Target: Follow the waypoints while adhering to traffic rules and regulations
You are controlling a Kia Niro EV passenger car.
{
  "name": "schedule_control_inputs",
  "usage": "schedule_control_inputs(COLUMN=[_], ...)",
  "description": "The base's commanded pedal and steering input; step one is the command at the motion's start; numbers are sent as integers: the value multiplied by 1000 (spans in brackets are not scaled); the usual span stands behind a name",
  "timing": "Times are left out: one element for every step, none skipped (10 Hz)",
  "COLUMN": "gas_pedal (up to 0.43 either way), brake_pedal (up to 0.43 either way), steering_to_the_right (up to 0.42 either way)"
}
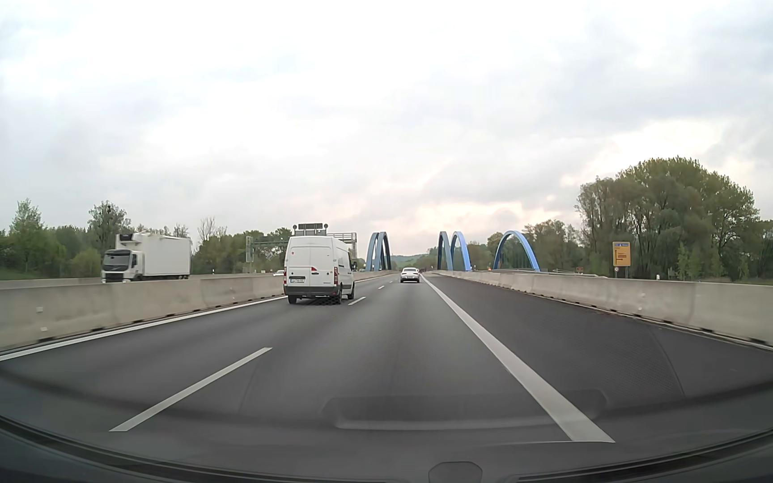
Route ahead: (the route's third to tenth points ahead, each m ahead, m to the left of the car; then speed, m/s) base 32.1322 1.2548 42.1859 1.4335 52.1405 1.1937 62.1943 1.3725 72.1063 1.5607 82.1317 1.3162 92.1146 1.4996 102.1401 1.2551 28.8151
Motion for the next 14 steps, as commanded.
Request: schedule_control_inputs(gas_pedal=[228, 228, 220, 220, 220, 209, 209, 209, 209, 197, 197, 197, 197, 197], brake_pedal=[0, 0, 0, 0, 0, 0, 0, 0, 0, 0, 0, 0, 0, 0], steering_to_the_right=[-1, -1, -1, -2, -2, -2, -3, -3, -3, -3, -3, -3, -3, -3])
